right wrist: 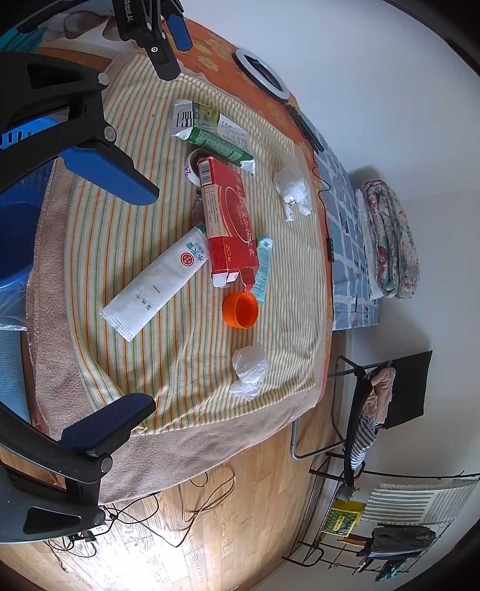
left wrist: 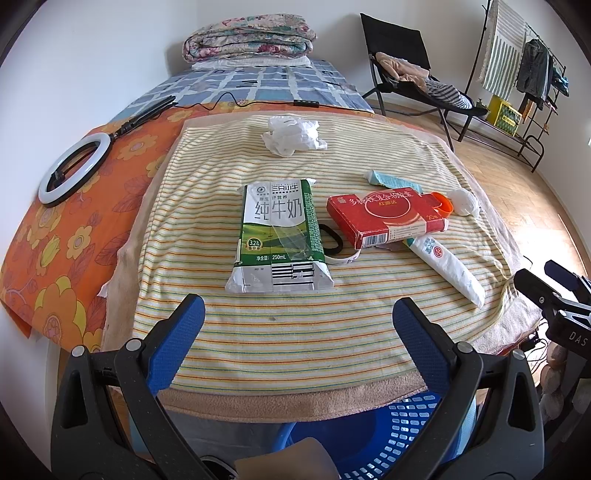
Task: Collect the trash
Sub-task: 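Move left tool toward green milk carton while right tool moves toward red box, then close left tool on milk carton while right tool closes on red box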
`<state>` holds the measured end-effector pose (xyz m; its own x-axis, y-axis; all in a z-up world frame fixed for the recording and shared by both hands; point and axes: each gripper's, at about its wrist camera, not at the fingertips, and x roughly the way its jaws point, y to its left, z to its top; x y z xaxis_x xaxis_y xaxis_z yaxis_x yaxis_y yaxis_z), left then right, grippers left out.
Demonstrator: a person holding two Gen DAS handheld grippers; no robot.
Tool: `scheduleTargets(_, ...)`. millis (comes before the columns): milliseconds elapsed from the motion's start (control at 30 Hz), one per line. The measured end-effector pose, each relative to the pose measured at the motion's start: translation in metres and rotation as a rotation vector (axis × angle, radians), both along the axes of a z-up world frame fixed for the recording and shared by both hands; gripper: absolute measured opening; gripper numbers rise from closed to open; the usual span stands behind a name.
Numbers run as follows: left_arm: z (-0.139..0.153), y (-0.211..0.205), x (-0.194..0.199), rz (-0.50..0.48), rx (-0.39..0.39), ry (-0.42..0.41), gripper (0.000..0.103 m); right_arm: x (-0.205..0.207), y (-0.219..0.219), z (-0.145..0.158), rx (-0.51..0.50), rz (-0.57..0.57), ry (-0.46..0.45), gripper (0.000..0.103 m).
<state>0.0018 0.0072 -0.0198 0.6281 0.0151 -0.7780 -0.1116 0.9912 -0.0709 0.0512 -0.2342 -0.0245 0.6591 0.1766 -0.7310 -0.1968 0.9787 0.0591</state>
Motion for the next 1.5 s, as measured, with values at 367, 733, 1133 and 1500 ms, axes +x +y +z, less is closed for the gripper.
scheduleTargets(367,-0.004,0.006,-0.002,0.011,-0.012,-0.004,0.103,-0.003,0.001,0.003,-0.013,0.032,-0.042,0.103)
scheduleTargets(733,-0.005,0.034,0.011,0.050,-0.055,0.024,0.103,0.005,-0.001,0.004,0.033,0.103,-0.037,0.103)
scheduleTargets(1133,-0.013,0.018,0.051,-0.027,-0.099,0.108,0.103,0.060,0.004,-0.011,0.141,0.113,0.095,0.102)
scheduleTargets(1500,-0.035,0.025,0.089,-0.029,-0.096,0.181,0.103,0.126,-0.008,-0.056,0.365,0.019,0.302,0.091)
